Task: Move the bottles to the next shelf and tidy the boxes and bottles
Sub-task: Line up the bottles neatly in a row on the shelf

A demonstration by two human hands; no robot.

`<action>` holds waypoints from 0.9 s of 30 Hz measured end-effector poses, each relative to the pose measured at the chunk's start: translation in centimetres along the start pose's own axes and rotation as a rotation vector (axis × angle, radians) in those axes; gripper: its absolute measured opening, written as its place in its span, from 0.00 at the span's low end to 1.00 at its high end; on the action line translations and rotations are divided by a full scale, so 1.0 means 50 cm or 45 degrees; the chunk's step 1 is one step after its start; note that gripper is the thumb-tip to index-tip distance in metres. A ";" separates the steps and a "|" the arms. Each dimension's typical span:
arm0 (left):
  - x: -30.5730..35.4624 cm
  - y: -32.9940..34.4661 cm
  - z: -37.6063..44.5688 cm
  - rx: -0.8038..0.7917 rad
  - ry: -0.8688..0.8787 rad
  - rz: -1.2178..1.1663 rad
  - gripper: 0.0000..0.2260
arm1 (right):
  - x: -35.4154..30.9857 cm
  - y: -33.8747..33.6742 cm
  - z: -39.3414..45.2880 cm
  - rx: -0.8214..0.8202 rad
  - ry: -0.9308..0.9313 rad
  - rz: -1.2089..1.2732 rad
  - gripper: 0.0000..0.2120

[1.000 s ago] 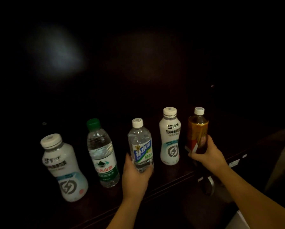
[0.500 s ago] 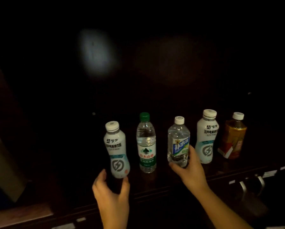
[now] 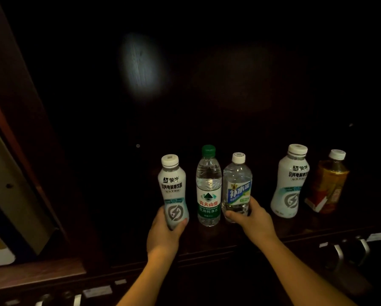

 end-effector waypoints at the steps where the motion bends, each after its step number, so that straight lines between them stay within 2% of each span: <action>1: 0.004 0.005 0.000 0.006 -0.003 0.007 0.24 | -0.004 0.007 0.000 -0.011 -0.018 -0.010 0.24; 9: 0.005 0.026 0.002 0.036 0.017 0.159 0.26 | -0.017 0.025 0.002 -0.054 -0.031 -0.072 0.28; 13: -0.003 0.024 0.006 0.010 0.008 0.159 0.32 | -0.017 0.011 -0.008 -0.195 -0.012 0.116 0.34; 14: -0.009 0.022 0.009 0.005 -0.008 0.166 0.36 | -0.011 -0.001 -0.014 -0.152 -0.005 0.141 0.37; 16: -0.019 0.018 0.012 0.007 -0.051 0.183 0.43 | 0.013 -0.048 -0.034 0.164 -0.016 0.092 0.34; 18: -0.023 0.018 0.015 0.027 -0.061 0.194 0.44 | 0.042 -0.119 -0.058 0.527 -0.025 0.077 0.27; 20: -0.022 0.020 0.016 0.032 -0.046 0.179 0.44 | 0.064 -0.178 -0.060 0.652 0.034 0.022 0.30; 22: -0.020 0.020 0.014 0.030 -0.041 0.159 0.42 | 0.078 -0.210 -0.037 0.523 0.099 -0.022 0.37; 23: -0.019 0.019 0.013 0.031 -0.038 0.151 0.40 | 0.081 -0.213 -0.023 0.425 0.118 0.018 0.37; 25: -0.014 0.020 0.008 0.034 -0.037 0.135 0.37 | 0.087 -0.210 -0.003 0.289 0.147 0.068 0.26; 27: -0.010 0.022 0.005 0.038 -0.034 0.134 0.34 | 0.088 -0.204 0.000 0.271 0.153 0.046 0.21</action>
Point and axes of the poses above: each hand's wrist, its own z-axis towards the middle knuckle, its own y-axis out of the palm, x = y × z, the point moved 3 cm from there along z, towards the middle knuckle, and after that the axes turned 13 degrees about -x, right-handed, at the moved point
